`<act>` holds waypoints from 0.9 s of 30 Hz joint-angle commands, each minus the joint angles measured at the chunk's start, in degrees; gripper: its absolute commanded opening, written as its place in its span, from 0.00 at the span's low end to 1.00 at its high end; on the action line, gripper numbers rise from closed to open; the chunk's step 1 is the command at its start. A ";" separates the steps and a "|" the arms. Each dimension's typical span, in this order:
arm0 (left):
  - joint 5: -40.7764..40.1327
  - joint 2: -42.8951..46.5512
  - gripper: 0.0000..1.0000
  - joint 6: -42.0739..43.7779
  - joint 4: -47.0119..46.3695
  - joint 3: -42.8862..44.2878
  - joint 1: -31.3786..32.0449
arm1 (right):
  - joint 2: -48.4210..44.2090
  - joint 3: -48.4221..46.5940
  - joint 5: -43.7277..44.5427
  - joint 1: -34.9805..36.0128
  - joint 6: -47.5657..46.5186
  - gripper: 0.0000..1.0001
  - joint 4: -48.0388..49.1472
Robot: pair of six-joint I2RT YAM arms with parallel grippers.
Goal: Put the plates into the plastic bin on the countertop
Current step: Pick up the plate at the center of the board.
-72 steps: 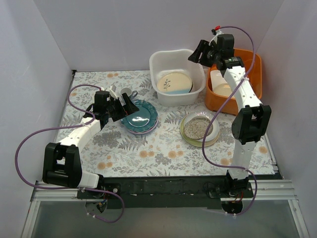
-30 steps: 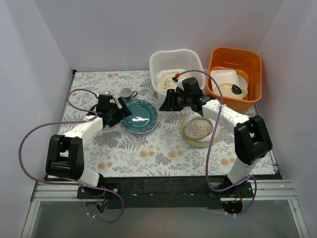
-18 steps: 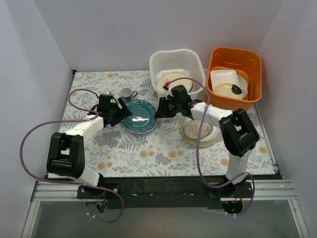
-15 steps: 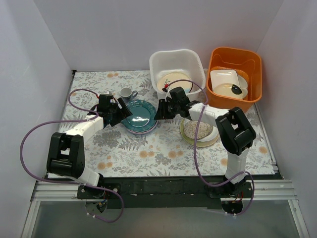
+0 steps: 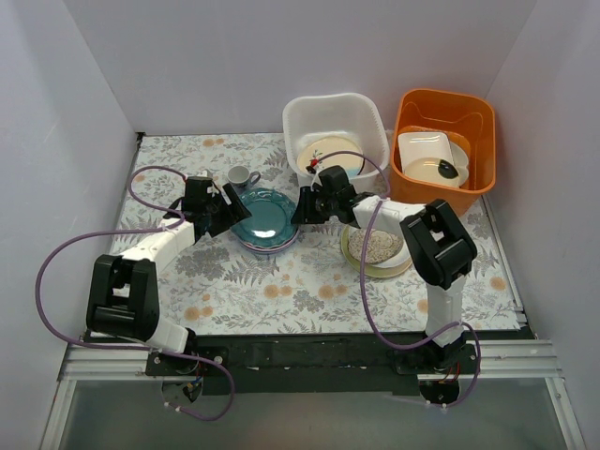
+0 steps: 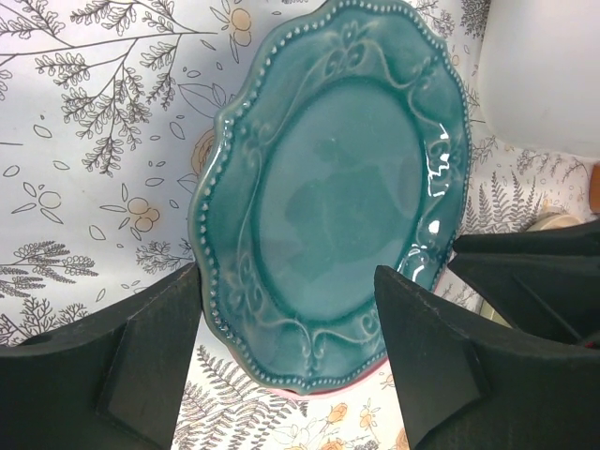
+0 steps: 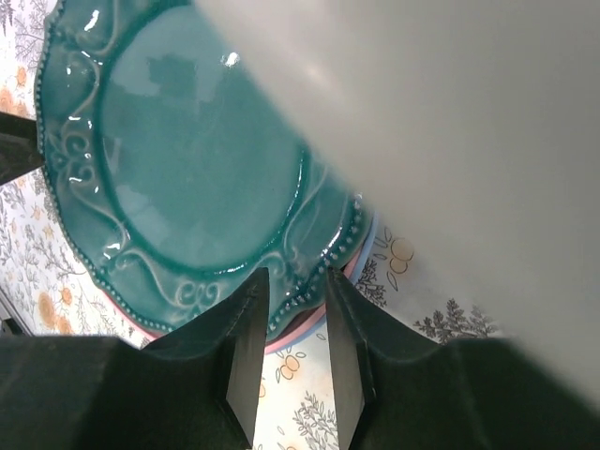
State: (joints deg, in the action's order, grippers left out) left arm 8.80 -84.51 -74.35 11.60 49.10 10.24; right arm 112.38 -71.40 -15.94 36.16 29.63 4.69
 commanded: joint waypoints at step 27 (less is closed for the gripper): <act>-3.88 5.67 0.76 -1.15 -2.27 0.65 0.04 | 4.69 -3.49 -2.42 0.58 -0.89 0.34 0.59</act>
State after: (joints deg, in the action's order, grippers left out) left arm 6.76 -81.71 -74.28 10.81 47.90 9.98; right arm 114.80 -73.73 -16.64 36.40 28.14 6.02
